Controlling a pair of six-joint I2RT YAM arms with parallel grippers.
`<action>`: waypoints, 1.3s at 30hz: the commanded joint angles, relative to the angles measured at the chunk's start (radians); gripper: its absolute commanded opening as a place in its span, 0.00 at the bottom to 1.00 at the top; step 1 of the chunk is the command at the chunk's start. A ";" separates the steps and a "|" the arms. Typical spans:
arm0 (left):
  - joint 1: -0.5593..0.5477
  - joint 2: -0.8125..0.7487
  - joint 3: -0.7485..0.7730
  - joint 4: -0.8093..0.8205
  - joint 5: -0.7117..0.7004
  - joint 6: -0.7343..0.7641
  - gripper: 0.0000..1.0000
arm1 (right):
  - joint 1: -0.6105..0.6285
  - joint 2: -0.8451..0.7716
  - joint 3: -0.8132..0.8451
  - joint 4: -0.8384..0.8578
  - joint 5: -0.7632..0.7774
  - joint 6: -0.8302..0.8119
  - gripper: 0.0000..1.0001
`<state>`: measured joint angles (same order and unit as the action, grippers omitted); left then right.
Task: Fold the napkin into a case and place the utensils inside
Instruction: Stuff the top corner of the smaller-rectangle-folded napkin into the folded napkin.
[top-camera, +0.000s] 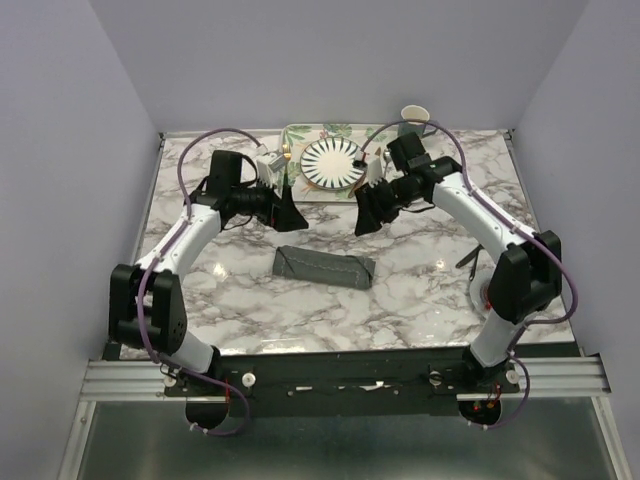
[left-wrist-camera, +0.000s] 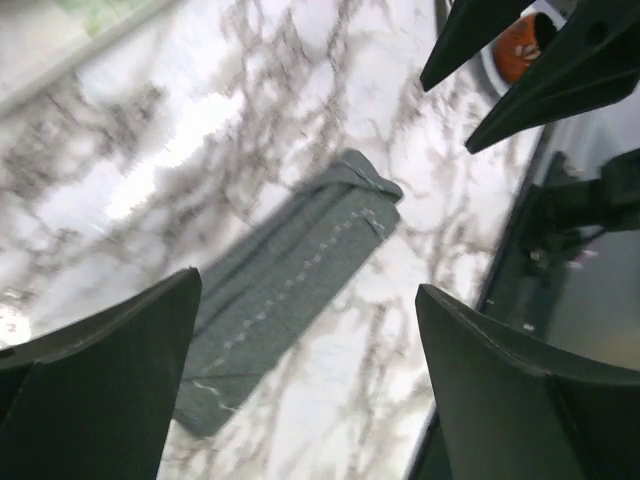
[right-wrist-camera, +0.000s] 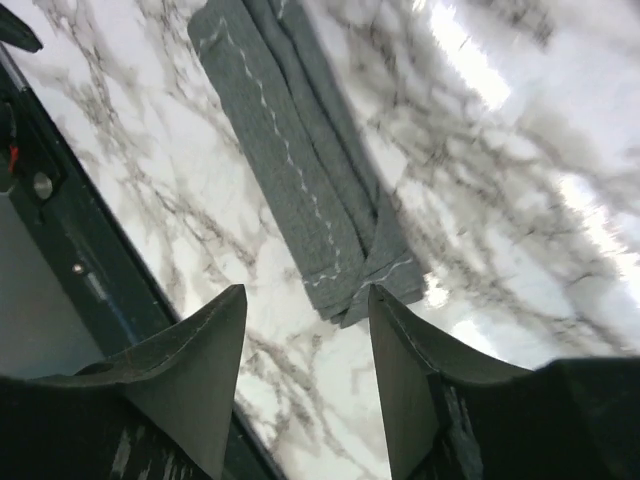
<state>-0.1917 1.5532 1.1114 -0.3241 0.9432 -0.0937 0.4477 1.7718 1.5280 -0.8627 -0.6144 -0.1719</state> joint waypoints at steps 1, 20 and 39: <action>-0.022 -0.148 0.082 -0.123 -0.314 0.316 0.99 | 0.002 -0.115 0.022 0.119 0.154 -0.155 0.73; -0.101 0.044 -0.176 0.336 0.105 -0.445 0.99 | -0.007 0.026 -0.135 0.143 -0.411 0.207 1.00; -0.377 0.117 -0.234 0.318 -0.231 -0.273 0.16 | -0.081 0.190 -0.089 0.269 0.071 0.264 0.41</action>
<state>-0.5400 1.6276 0.8825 -0.0547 0.8143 -0.3508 0.3599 1.9057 1.4338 -0.6430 -0.5987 0.0788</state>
